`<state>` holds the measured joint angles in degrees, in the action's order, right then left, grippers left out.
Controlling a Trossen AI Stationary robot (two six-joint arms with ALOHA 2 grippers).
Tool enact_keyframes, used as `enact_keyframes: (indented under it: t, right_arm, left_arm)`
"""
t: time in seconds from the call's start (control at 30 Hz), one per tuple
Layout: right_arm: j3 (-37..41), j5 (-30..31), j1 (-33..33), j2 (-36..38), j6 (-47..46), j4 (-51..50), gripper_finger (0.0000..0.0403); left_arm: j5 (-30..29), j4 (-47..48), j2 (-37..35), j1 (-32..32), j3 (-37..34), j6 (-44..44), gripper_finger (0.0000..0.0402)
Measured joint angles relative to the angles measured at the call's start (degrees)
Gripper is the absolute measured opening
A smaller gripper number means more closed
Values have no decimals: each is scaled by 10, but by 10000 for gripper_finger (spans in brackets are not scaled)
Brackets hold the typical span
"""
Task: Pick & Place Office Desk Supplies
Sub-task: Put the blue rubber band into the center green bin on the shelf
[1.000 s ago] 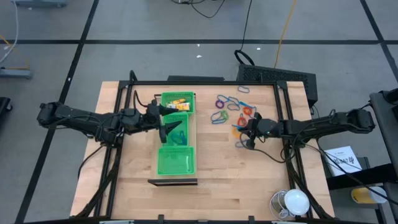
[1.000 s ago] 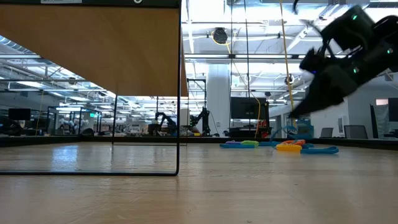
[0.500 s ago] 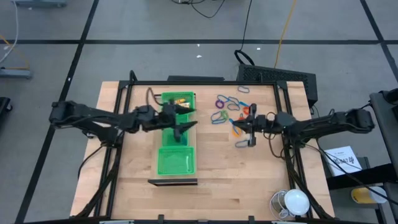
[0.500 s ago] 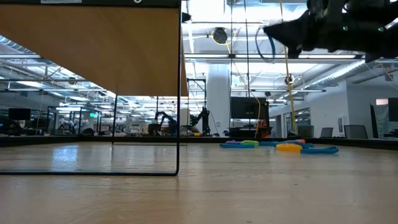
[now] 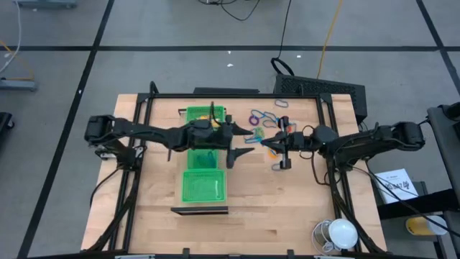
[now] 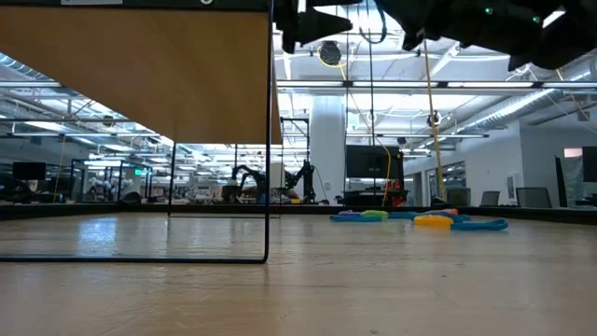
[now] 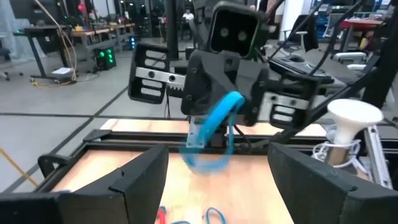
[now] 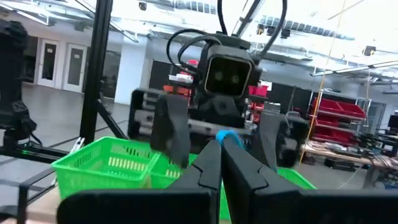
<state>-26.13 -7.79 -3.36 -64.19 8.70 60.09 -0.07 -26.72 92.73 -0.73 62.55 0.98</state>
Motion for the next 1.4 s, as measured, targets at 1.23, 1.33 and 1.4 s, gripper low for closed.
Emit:
enact_keyframes:
  t: [1.23, 1.33, 1.4]
  right_arm:
    - [-35, -75, 1, -57, -20, 33, 25]
    - [-34, -72, 1, -34, -20, -16, 73]
    - [-34, -49, 1, -15, -20, -48, 115]
  left_arm:
    - [1, 25, 24, -12, 33, 21, 6]
    - [0, 39, 8, -12, 33, 26, 5]
    - [-1, 58, -5, -11, 33, 30, 4]
